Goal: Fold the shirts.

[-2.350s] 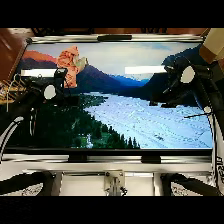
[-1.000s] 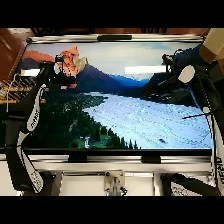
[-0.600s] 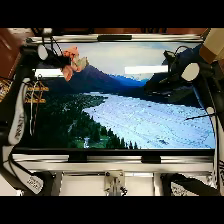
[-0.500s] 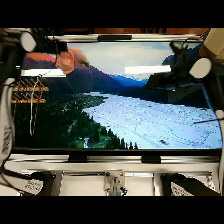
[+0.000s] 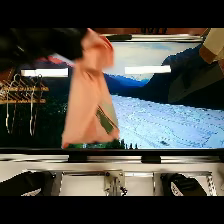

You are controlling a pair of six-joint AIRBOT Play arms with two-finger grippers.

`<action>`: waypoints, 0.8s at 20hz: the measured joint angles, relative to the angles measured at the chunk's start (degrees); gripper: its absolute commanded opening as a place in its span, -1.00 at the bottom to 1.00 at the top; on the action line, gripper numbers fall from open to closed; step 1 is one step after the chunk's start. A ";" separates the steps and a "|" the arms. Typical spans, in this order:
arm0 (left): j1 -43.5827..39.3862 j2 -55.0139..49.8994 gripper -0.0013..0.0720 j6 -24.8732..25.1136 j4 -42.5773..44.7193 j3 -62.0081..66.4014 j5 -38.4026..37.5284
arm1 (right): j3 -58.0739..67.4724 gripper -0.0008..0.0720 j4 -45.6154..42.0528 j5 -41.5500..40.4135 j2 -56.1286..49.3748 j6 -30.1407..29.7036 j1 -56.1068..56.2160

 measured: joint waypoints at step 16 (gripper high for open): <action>3.93 -9.57 0.96 0.81 2.99 -12.85 -28.09 | -14.75 0.88 12.00 19.85 -10.67 -2.82 0.00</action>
